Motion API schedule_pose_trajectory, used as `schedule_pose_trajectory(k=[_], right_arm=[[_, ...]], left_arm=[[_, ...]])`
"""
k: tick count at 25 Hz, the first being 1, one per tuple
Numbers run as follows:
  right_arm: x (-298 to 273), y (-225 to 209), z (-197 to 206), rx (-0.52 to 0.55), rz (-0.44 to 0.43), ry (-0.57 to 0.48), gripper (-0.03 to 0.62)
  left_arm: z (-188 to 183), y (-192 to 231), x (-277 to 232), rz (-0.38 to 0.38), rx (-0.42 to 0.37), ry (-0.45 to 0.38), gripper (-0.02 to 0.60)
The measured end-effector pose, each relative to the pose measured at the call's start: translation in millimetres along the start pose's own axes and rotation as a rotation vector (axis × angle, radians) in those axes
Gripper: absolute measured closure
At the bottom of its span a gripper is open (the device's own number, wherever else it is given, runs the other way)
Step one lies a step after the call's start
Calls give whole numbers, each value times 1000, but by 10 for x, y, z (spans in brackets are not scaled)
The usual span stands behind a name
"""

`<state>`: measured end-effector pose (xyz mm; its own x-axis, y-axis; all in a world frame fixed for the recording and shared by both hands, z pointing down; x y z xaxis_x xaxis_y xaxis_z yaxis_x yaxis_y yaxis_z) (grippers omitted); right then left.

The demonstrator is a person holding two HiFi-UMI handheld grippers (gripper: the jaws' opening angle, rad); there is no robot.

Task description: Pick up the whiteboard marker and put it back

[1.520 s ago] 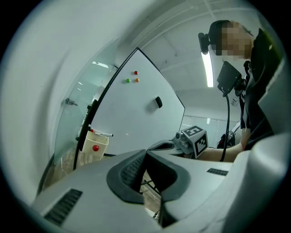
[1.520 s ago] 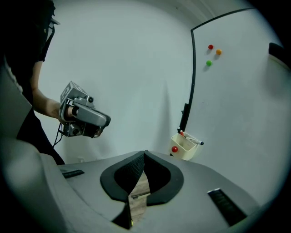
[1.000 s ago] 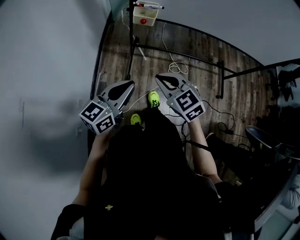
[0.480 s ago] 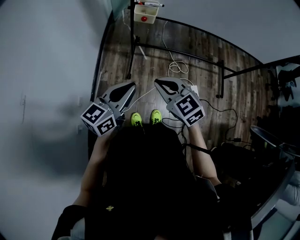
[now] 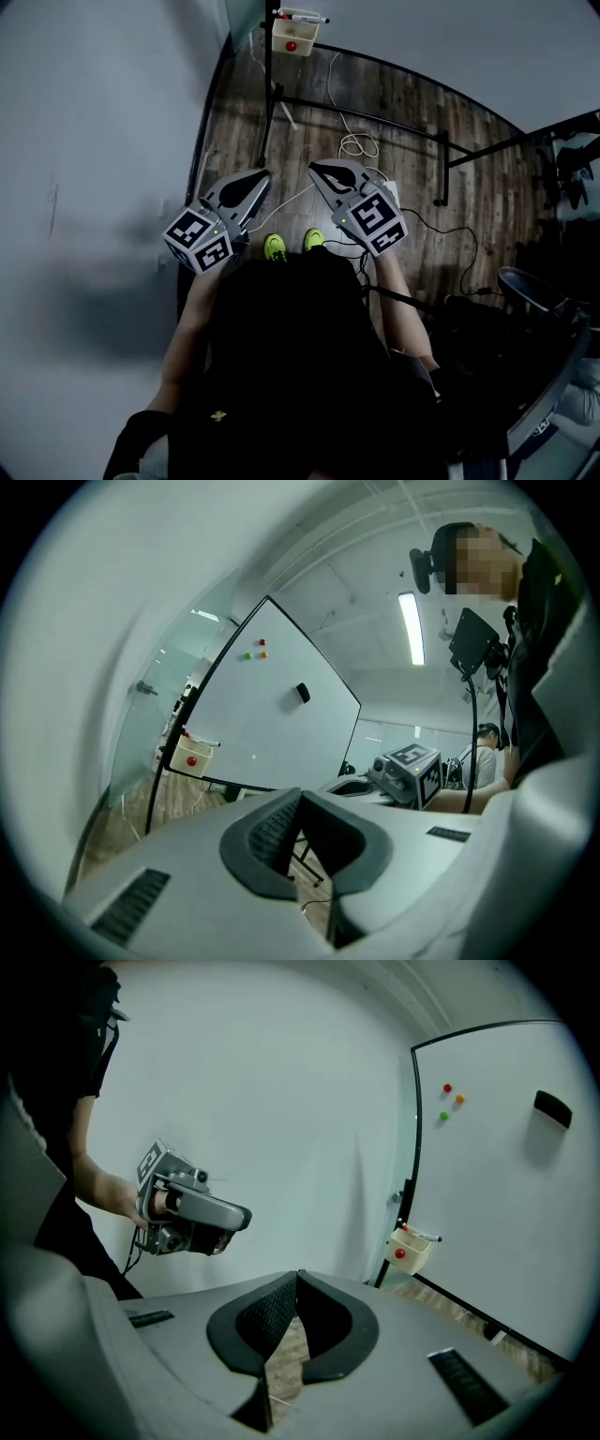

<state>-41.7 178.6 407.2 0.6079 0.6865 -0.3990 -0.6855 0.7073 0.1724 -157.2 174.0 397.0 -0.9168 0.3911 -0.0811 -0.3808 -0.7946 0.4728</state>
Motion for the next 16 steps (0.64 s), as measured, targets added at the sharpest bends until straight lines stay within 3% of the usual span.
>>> schedule_pose_trajectory(k=[16], right_arm=[[63,50,-51,-14,-10,-11,585]], left_arm=[[-45,-59,-58,30,-9,-14,560]])
Point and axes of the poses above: the fingertips, and each gripper's own axes: x backward along the fingers, y to its left, z out of its underside, the point moved 3 cm from there along x, backward along the fingers, and after that the axes turned 5 degrees about x, right-handed, at the moved point
